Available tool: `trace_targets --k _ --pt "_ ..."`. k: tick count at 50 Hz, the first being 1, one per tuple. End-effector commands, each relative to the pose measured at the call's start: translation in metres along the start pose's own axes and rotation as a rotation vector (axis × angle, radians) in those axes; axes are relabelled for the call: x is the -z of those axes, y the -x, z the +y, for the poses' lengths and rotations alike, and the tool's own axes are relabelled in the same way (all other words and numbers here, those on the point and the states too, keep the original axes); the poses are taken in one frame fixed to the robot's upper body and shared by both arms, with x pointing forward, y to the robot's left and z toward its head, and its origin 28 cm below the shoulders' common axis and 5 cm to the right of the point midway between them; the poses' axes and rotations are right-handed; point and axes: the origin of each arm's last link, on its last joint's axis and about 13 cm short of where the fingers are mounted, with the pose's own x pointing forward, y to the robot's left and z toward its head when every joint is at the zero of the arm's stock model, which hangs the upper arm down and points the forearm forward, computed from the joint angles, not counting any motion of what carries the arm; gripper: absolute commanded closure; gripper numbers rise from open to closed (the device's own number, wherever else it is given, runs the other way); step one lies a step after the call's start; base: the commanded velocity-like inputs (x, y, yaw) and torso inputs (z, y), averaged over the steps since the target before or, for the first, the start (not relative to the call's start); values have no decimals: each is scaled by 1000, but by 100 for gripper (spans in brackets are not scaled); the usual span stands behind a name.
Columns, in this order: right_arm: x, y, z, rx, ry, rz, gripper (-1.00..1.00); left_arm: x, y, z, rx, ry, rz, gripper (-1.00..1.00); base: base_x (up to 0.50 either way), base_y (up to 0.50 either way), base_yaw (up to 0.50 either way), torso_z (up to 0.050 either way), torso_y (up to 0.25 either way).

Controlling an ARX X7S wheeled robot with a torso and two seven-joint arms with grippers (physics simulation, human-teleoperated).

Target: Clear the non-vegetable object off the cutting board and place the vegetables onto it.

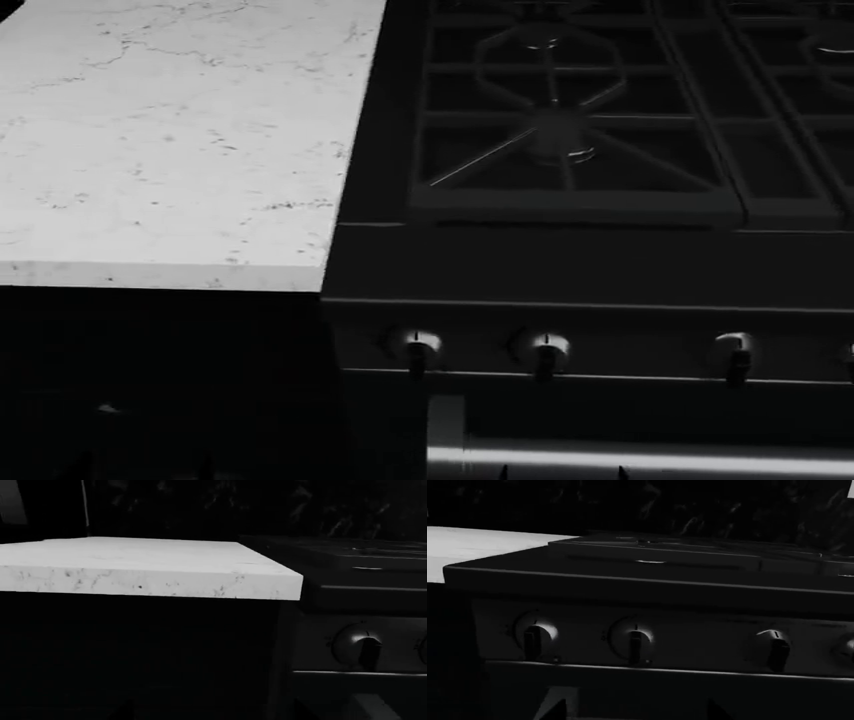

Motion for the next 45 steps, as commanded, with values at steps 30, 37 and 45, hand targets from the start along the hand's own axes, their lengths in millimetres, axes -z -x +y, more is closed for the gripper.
trace_targets --k 30,37,45 --pt "-2 -2 0 2 -1 -10 -100 -1 -2 0 5 -3 -12 -100 -1 500 0 0 0" --pt "-1 -2 0 -1 1 -8 -100 0 -2 0 7 -6 -12 -100 -1 500 0 0 0" --pt "-2 -2 0 1 0 -11 -100 0 -2 0 5 -4 -15 -100 -1 500 0 0 0"
